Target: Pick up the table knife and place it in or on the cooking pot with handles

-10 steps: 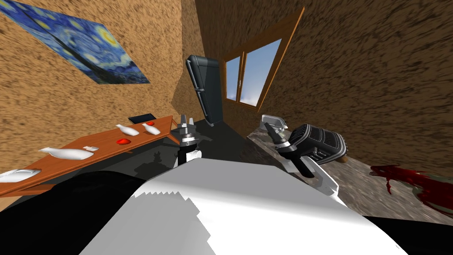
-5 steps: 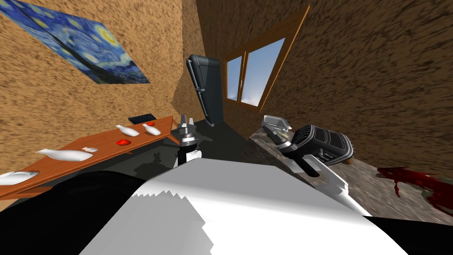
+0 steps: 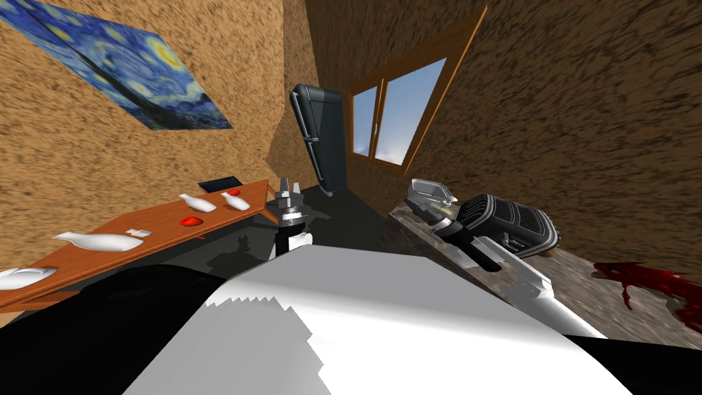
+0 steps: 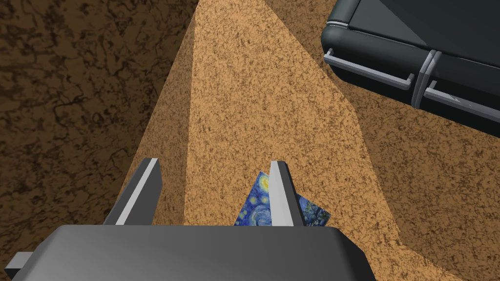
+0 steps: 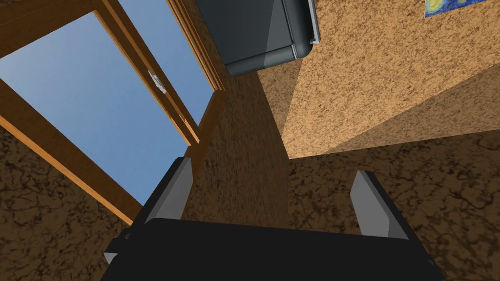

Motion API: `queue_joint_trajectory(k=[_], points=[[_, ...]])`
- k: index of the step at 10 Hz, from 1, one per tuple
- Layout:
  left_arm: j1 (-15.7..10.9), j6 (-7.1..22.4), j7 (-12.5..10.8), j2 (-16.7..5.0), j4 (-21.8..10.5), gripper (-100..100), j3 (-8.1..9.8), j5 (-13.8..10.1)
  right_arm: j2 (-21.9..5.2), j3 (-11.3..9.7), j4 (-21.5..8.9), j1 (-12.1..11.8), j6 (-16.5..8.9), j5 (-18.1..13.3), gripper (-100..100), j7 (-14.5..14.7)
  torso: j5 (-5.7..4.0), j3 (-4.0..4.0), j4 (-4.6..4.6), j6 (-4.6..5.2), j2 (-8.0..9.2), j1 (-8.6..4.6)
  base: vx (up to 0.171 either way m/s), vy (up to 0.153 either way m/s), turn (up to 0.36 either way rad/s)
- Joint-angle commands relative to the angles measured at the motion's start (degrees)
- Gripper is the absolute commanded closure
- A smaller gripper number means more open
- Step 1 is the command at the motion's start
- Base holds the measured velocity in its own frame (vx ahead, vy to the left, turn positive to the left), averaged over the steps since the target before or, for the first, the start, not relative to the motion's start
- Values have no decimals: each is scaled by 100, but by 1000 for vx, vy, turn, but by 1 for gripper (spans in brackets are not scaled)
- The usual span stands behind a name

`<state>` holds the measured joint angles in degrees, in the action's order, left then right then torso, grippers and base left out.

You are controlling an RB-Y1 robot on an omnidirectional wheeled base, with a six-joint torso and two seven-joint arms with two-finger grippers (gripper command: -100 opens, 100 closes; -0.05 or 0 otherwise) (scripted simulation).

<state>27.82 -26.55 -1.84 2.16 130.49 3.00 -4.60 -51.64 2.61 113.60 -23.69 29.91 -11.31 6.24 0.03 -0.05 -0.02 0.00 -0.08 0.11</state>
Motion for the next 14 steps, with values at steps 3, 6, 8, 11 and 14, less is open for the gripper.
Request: queue_joint_trajectory(k=[3, 6, 8, 11, 14], points=[[0, 0, 0, 0, 0, 0, 0, 0, -578, -187, -242, -10, -12, -161, -100, 67, 0, 1, 1, 0, 2, -1, 14, 35, 3], [0, 0, 0, 0, 0, 0, 0, 0, -1057, -443, -474, -15, -67, -310, -100, 146, 0, -1, 0, 0, -1, 0, 24, 35, 8], [0, 0, 0, 0, 0, 0, 0, 0, -1390, -595, -586, -21, -109, -382, -100, 189, -1, -1, 0, 0, -2, -2, 22, 24, 7], [0, 0, 0, 0, 0, 0, 0, 0, -1731, -761, -695, -30, -159, -454, -100, 234, -3, 0, 0, 0, 1, -11, 16, 7, 9], [0, 0, 0, 0, 0, 0, 0, 0, -2232, -1128, -903, -57, -279, -592, -100, 328, -4, -1, 0, 0, -1, -12, 20, 5, 15]])
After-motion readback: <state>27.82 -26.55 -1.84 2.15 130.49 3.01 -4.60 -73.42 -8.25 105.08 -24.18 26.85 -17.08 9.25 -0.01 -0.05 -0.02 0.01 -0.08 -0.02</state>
